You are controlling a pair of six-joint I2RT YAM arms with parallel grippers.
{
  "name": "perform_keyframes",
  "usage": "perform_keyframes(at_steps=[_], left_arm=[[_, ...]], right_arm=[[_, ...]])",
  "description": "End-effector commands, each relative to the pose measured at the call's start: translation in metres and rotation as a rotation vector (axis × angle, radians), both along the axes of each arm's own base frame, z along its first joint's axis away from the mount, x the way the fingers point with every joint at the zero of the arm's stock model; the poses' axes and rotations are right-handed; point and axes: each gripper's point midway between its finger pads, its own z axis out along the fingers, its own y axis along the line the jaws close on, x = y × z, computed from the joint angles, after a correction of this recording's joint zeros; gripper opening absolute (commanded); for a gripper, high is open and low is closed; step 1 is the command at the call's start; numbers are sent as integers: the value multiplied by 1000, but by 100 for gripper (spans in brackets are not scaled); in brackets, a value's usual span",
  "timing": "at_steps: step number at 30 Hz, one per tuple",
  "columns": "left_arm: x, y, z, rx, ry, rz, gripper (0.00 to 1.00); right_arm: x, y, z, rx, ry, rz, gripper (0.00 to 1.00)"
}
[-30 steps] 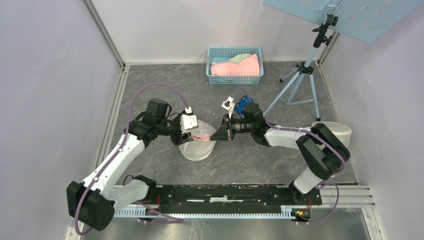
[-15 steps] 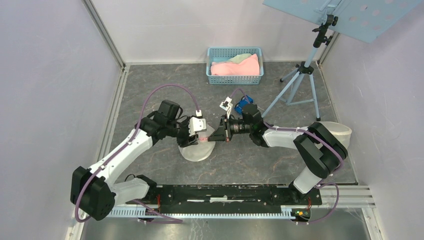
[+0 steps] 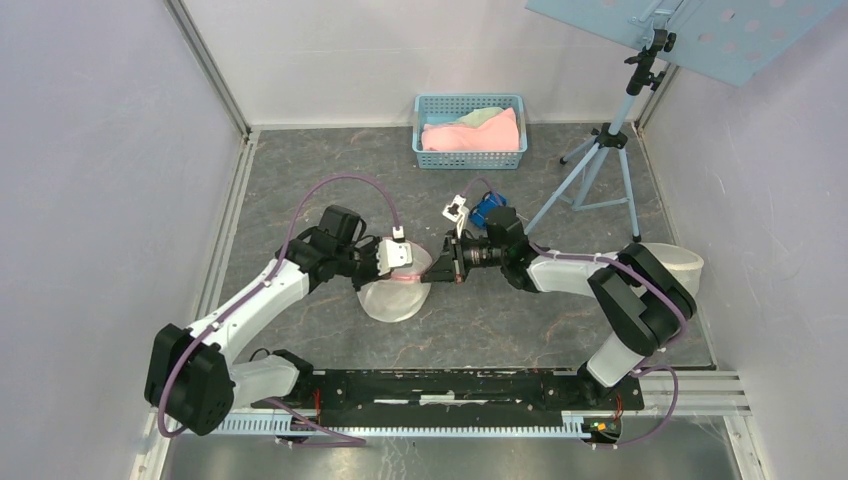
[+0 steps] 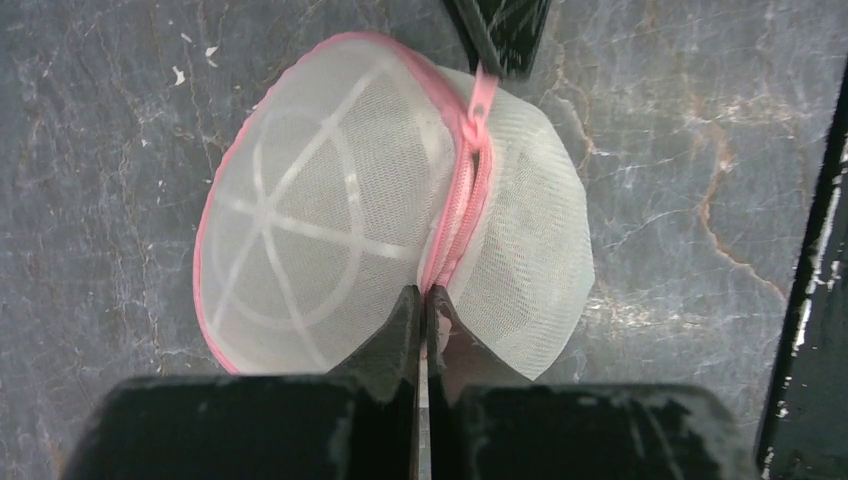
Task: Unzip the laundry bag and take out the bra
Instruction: Unzip the laundry bag at the center of the board.
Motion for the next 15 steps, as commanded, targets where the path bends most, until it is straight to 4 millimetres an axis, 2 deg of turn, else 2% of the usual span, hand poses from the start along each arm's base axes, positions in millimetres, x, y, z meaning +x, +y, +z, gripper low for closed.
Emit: perform_keyframes(at_steps=[1,4,9,11,12,14,15], left_arm=[[28,10,0,24,-107,26,2],[42,9,4,16,-142,43,2],[57,3,15,0,-166,48,4],[52,2,22,-11,-149,29,13],[48,0,29,-31,-139,14,20],[34,0,39,-58,-101,-3,40],[27,-1,45,-69,-89,-19,44]], right_arm=[[17,-16,2,-21,-66,-29,0],[26,-22,0,-33,-76,-50,0],[27,-13,15,22,-68,-47,0],[24,-7,20,42,-63,-36,0],[21,-4,23,54,-62,-27,0],[15,1,27,69,-50,-13,0],[12,3,28,73,-49,-5,0]])
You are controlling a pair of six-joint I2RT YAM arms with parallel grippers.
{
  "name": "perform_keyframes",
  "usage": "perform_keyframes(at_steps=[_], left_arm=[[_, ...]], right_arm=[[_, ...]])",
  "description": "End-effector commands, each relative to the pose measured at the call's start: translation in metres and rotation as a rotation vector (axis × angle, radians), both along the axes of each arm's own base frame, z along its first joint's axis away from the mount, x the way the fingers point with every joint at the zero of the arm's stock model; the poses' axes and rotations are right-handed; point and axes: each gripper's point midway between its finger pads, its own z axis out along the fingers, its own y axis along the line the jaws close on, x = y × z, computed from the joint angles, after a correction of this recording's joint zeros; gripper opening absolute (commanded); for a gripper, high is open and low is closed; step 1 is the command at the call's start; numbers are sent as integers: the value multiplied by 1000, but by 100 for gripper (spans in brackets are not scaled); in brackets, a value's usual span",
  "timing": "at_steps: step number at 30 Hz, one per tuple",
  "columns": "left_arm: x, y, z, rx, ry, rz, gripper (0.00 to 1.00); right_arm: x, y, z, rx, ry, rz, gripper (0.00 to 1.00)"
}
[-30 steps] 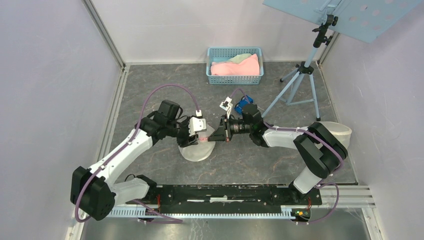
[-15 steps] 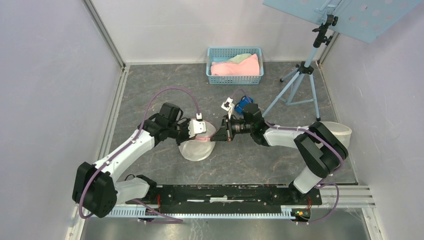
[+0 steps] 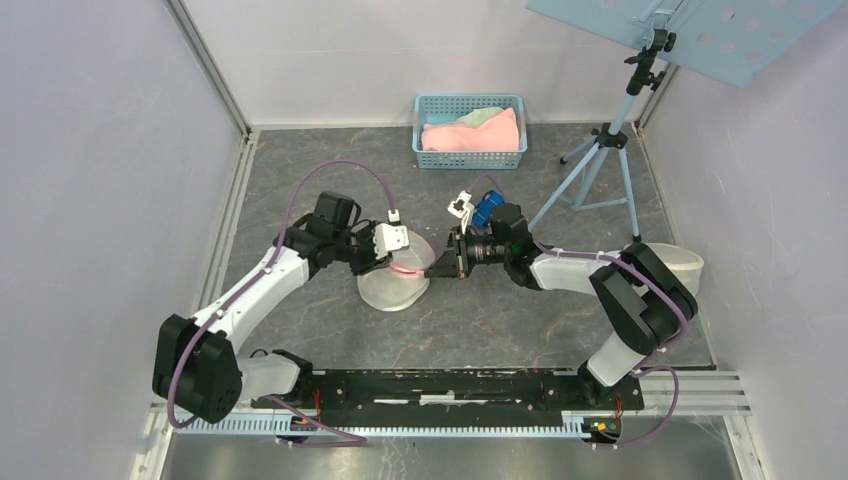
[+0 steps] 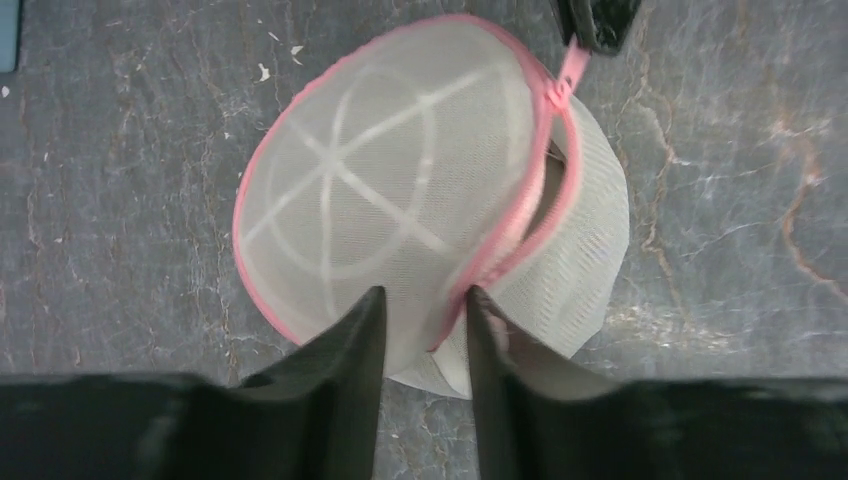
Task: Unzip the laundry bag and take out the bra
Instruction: Unzip the laundry bag at the center of the board.
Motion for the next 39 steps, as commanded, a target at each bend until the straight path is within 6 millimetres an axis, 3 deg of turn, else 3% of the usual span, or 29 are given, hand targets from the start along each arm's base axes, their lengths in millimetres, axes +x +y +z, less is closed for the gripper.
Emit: perform_keyframes(at_steps=[1,5,8,13,19,25,32,39], left_arm=[[-17,-7,44,-77,-23,-83,49],[-48,-10,55,-143,3,-142,61],[-52,-13,56,-154,8,-153,67],[-52,-20,45,-109,20,-211,66],[-43,-27,33,-56,-1,-211,57],[-31,-18,21,19,-54,-182,27],[-34,-6,2,69,-62,-171,3],[-16,10,-1,84,-95,-95,2]], right_arm=[[-7,19,34,96,-55,48,0],[-13,26,35,109,-48,66,0],[-16,30,37,116,-48,75,0],[-15,32,35,111,-47,82,0],[-15,32,33,107,-46,84,0],[-15,29,30,88,-58,95,0],[-8,16,28,78,-54,64,0],[2,2,23,51,-69,38,0]])
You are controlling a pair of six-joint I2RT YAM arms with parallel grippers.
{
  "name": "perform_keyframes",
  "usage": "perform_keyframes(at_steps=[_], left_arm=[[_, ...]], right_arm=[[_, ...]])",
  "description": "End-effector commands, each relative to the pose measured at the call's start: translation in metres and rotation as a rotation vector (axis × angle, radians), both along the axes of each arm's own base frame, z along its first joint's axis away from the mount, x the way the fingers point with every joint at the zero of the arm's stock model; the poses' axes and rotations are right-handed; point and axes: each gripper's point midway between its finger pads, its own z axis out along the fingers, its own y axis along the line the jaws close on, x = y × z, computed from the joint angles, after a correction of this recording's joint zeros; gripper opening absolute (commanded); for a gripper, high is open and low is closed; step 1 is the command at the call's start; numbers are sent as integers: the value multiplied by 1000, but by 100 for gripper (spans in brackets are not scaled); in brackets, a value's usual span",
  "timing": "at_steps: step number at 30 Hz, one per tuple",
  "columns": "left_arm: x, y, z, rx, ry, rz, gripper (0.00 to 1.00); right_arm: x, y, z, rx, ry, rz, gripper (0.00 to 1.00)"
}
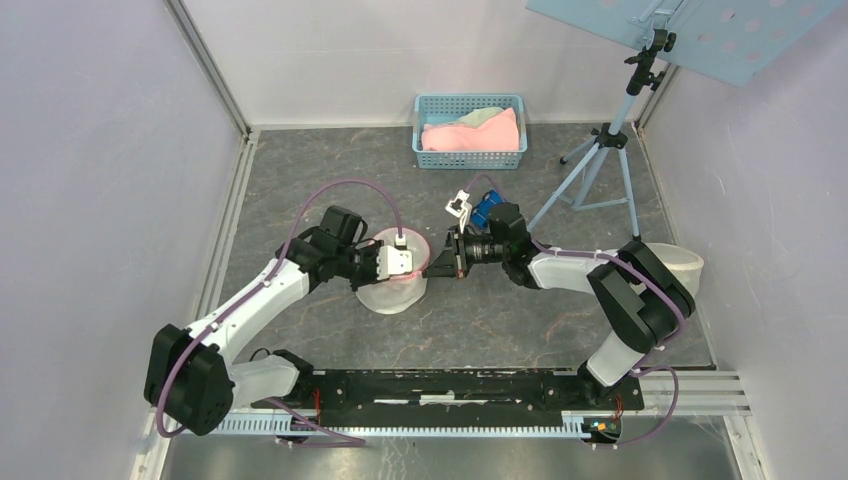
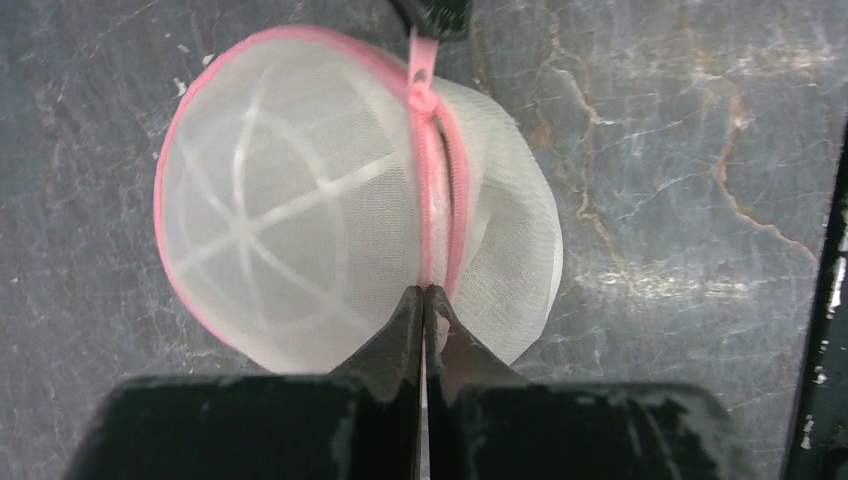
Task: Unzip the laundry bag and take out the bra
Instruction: Unzip the laundry bag at the center of the board.
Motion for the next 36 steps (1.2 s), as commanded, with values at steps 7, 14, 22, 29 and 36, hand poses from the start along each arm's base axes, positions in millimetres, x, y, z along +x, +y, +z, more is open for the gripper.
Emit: perform_keyframes(at_steps=[7,14,22,29,36], left_arm=[[49,14,11,-9,-138,87,2],[35,-4,50,-105,-96,-2,39],[-4,-22,73,-199,-25,-60,55],[-5,-36,54,-156,-9,-62,55],[-6,-35,30,-88,0,-57,49]], right_arm=[[8,-11,27,40,-103,0,0],[7,-4,30,58,-95,2,0],[-2,12,31,76,-76,33,0],[-5,15,30,72,-70,41,0],[-4,15,28,68,-69,41,0]])
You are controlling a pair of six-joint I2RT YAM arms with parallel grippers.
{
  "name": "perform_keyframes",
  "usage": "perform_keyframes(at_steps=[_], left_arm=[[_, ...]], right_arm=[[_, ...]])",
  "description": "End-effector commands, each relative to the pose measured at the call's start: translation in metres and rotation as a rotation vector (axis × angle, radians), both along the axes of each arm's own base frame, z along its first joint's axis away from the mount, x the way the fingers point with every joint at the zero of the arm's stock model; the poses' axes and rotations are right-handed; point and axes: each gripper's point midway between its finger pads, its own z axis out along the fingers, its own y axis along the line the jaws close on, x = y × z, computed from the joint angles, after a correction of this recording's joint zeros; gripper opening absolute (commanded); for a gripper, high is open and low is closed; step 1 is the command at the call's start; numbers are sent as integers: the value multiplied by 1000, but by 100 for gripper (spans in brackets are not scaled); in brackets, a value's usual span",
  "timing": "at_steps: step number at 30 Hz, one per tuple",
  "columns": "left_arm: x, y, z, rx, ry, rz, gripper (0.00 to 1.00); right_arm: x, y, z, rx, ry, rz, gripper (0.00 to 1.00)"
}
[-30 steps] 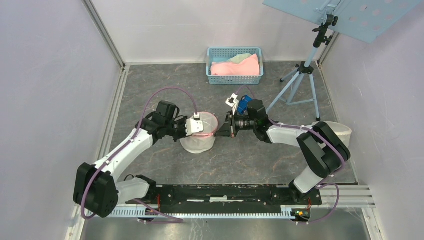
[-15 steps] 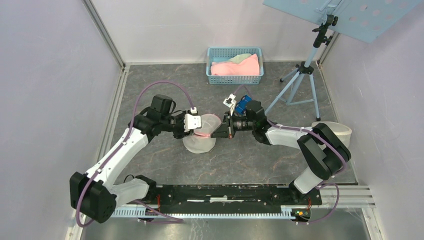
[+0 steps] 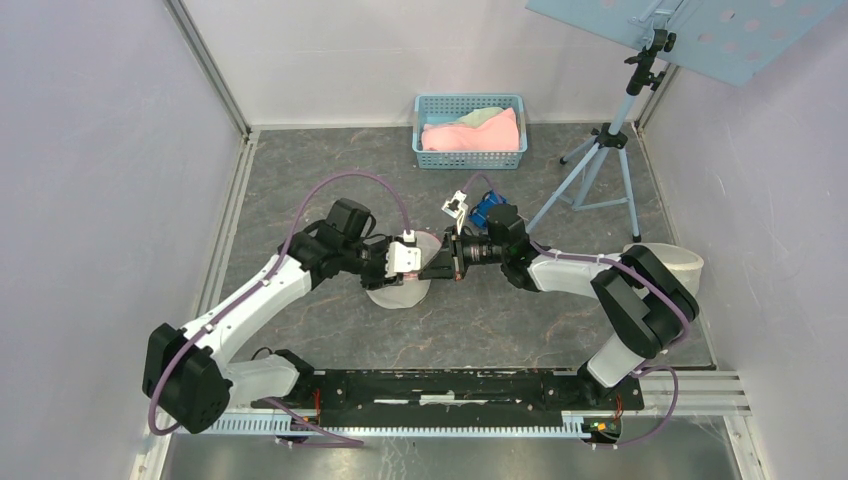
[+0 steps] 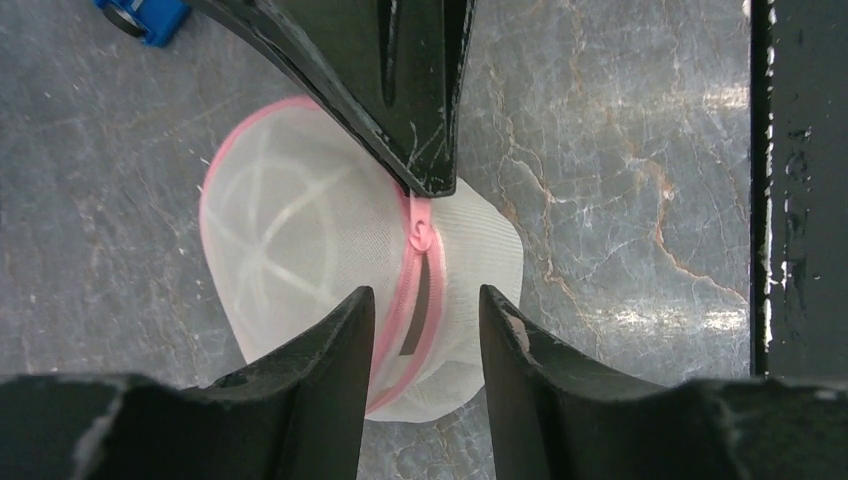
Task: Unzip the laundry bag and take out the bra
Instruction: Unzip the laundry bag at the center of the board.
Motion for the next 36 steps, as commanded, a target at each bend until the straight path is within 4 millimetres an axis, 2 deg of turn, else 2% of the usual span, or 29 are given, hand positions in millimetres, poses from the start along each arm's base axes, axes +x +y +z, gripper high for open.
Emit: perform_keyframes(at_steps=[1,3,13,22,26,28,32,36], left_arm=[[5,2,-12,27,3,46,48],[5,3,-14,27,2,60,44],[18,18,-29,72,-54,145,2],[42,33,-33,54,-87,222,2],[48,30,-28,27,-85,232,2],[45,22,-16,-13,-66,210,10],[29,8,15,-95,-33,142,37],[20,2,32,-130,-47,128,51]], right_arm=[[7,8,15,40,-52,11,0],[7,7,15,37,-55,12,0],[15,-4,12,16,-65,-12,0],[32,-34,4,-34,-85,-70,0],[38,-35,16,-14,-109,-85,0],[35,-31,20,6,-94,-82,0],[24,-21,21,27,-69,-55,0],[16,-9,21,37,-58,-30,0]])
